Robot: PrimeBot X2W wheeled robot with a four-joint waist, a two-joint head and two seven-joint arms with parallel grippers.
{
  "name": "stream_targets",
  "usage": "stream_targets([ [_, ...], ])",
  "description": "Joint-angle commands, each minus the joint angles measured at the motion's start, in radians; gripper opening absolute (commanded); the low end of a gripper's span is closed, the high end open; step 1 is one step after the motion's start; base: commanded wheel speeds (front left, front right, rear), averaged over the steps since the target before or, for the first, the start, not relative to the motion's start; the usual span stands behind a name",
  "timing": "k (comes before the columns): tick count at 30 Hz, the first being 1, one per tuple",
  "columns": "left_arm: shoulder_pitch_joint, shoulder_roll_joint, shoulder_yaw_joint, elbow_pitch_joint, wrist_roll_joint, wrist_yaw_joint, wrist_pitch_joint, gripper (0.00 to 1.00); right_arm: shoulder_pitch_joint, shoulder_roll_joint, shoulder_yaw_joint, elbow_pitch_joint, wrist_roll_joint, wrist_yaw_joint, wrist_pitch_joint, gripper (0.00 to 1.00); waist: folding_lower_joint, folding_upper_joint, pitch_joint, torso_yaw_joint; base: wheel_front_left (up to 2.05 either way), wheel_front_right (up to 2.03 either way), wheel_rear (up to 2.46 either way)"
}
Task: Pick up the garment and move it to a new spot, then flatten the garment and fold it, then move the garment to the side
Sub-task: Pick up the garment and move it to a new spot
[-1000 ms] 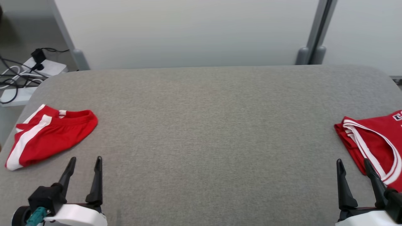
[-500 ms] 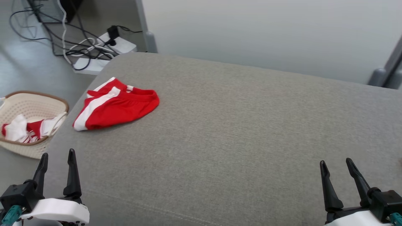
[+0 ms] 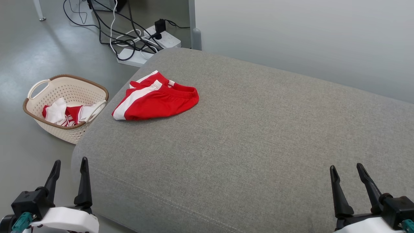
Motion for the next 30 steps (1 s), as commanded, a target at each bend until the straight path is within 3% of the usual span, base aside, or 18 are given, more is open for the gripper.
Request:
stream_targets([
  [1, -0.059, 0.019, 0.033, -0.017, 0.010, -0.013, -0.013, 1.00, -0.030, -0.012, 0.028, -0.021, 0.009, 0.000, -0.012, 1.00, 0.0000, 0.0000, 0.001, -0.001, 0.00, 0.00, 0.00],
  [10, -0.105, 0.023, 0.011, -0.007, 0.014, -0.046, -0.009, 1.00, -0.035, -0.012, 0.030, -0.014, 0.010, 0.000, -0.011, 1.00, 0.0000, 0.0000, 0.006, -0.014, 0.00, 0.00, 0.00],
  [18, -0.379, 0.112, -0.013, -0.025, 0.017, -0.131, 0.115, 1.00, -0.058, -0.012, 0.043, -0.038, -0.011, 0.000, 0.007, 1.00, 0.0000, 0.0000, 0.053, -0.077, 0.00, 0.00, 0.00],
  [24, -0.648, 0.164, -0.029, 0.158, -0.031, -0.226, 0.261, 1.00, -0.092, -0.012, 0.064, -0.074, -0.038, 0.000, 0.022, 1.00, 0.0000, 0.0000, 0.135, -0.189, 0.00, 0.00, 0.00],
  [30, -0.829, 0.219, -0.029, 0.442, -0.119, -0.273, 0.419, 1.00, -0.136, -0.012, 0.086, -0.099, -0.051, 0.000, 0.026, 1.00, 0.0000, 0.0000, 0.250, -0.320, 0.00, 0.00, 0.00],
])
